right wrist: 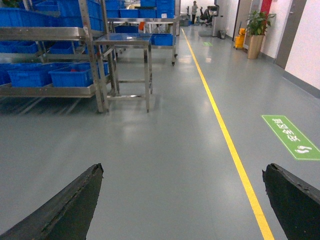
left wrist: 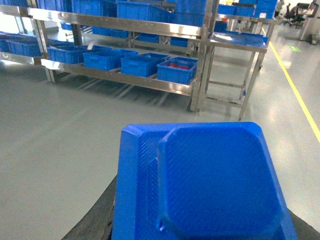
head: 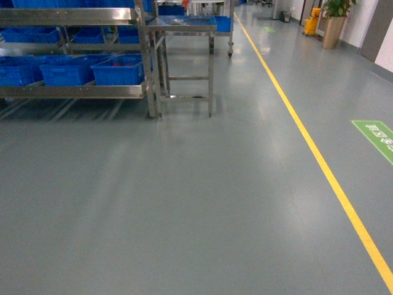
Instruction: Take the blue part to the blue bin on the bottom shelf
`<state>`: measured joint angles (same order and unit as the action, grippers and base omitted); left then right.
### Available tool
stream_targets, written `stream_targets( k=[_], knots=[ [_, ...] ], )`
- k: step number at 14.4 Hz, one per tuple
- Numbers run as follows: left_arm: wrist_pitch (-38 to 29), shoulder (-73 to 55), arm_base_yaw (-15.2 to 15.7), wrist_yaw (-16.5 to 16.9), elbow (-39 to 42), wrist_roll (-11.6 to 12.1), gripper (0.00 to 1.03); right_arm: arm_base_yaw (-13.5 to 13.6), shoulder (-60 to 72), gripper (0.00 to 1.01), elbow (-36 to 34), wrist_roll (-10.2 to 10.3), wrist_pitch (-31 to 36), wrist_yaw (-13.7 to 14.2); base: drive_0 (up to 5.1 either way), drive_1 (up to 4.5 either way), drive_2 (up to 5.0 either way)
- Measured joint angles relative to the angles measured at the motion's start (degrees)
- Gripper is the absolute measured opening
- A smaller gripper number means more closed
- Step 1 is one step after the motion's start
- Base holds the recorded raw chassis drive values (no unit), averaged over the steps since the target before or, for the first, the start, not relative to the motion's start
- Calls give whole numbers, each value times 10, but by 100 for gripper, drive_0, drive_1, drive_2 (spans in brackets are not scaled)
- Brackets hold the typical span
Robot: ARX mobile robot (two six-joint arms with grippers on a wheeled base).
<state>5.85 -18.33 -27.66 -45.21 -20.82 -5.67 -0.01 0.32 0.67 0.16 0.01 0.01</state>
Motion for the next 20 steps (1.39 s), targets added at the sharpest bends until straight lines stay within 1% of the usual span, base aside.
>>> stream_targets(
  k=[20],
  knots=[
    [-1,0,0,2,0,0,43,0,0,98,0,0,-4,0,-1,425,-427]
  ],
)
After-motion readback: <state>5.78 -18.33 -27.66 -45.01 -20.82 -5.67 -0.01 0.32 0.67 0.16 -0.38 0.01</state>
